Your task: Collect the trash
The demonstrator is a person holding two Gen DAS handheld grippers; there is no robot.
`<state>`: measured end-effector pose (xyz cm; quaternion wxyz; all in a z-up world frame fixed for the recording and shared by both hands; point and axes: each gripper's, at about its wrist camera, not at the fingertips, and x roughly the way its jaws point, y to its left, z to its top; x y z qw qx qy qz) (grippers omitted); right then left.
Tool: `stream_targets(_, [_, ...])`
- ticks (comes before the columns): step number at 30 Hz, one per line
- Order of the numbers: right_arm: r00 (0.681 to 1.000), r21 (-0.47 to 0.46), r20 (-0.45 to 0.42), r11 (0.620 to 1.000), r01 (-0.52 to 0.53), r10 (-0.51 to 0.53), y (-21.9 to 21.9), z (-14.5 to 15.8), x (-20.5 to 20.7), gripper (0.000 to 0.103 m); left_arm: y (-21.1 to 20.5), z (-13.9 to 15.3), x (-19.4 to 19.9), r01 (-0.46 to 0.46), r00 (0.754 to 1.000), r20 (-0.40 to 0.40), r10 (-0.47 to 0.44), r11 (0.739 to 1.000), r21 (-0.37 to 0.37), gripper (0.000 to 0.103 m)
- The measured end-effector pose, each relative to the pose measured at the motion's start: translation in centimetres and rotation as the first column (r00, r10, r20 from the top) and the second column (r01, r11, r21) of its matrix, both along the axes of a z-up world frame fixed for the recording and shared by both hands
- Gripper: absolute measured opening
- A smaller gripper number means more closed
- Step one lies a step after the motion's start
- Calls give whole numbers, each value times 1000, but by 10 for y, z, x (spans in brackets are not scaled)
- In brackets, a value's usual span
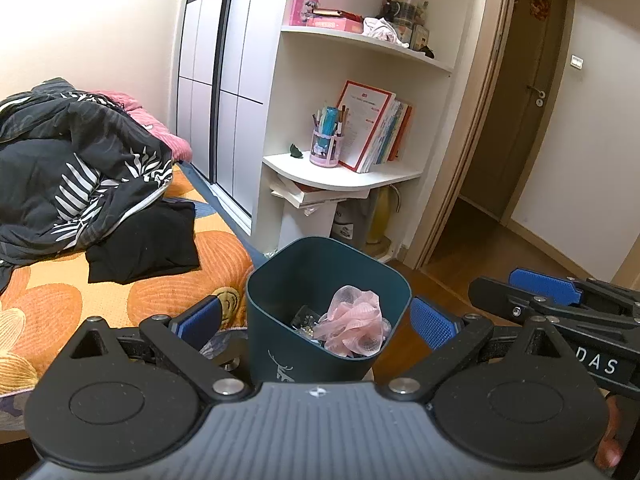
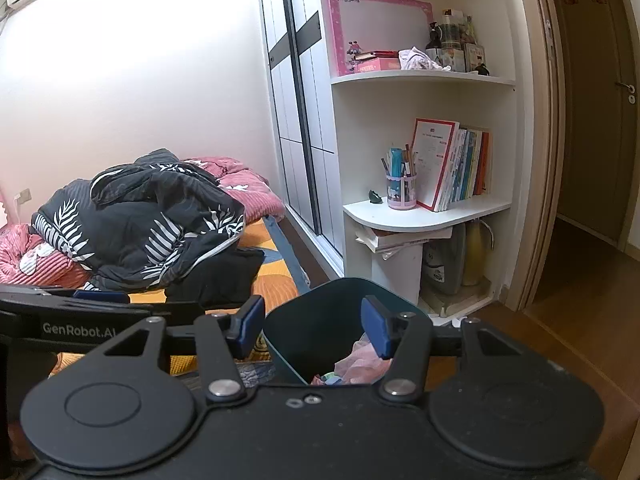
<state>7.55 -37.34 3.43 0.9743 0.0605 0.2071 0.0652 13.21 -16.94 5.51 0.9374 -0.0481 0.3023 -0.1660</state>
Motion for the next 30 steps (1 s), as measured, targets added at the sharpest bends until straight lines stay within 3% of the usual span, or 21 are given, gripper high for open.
stream_targets(30, [1000,-3,-13,1000,-2,2,2,0,-1,53,3,-1,-3,-34,999,3,34,999,-8,101])
